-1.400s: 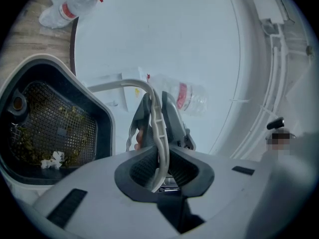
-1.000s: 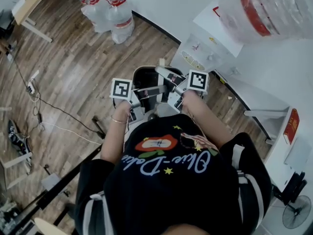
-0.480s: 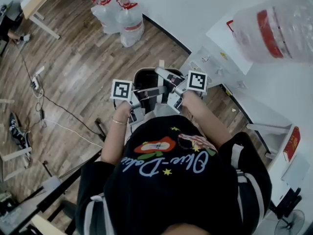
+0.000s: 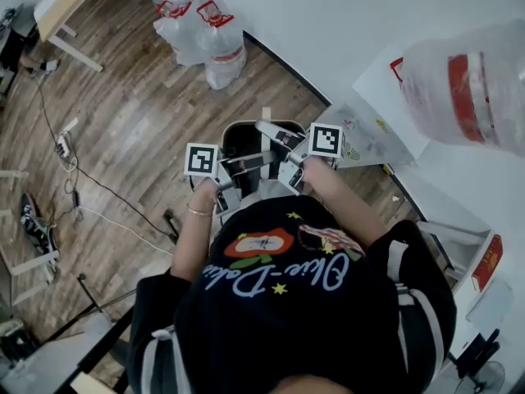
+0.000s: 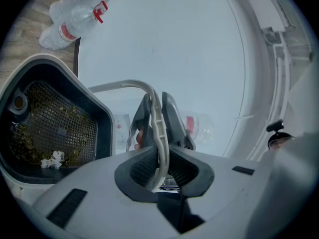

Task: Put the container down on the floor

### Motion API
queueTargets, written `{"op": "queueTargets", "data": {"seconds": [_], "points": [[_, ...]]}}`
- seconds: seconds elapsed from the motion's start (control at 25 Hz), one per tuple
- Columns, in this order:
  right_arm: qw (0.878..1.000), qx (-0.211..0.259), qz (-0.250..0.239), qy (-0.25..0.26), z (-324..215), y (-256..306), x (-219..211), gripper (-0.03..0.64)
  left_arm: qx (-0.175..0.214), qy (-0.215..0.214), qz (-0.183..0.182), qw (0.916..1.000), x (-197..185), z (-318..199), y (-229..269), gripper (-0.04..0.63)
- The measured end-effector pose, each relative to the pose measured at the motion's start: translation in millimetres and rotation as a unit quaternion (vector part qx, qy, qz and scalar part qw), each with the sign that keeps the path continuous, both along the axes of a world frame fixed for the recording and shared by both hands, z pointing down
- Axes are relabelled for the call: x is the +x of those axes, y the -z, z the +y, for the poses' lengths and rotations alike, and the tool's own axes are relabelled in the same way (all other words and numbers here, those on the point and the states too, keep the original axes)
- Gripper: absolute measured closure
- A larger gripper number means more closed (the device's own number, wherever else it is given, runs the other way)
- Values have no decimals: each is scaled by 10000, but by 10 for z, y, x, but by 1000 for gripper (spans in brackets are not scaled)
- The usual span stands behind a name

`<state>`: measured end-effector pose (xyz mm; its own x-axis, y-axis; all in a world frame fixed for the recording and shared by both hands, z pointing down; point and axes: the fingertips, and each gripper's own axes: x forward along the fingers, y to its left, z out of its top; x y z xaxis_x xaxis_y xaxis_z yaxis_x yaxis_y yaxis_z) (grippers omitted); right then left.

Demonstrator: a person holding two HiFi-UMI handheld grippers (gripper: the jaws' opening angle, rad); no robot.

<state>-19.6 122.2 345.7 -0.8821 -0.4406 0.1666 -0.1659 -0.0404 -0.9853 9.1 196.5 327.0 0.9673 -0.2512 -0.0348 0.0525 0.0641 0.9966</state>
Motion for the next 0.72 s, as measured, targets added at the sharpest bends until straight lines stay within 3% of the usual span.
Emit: {"op": "queueTargets", "data": {"seconds": [0.48,0.72], "points": [[9998,155,-12,-125,-34,91,41,548,214,-142,6,9997,22,-26,59,545],[9988,337,22,-358,601,273,77,548,368,-421,-57,9984,3,623,168,545]]}}
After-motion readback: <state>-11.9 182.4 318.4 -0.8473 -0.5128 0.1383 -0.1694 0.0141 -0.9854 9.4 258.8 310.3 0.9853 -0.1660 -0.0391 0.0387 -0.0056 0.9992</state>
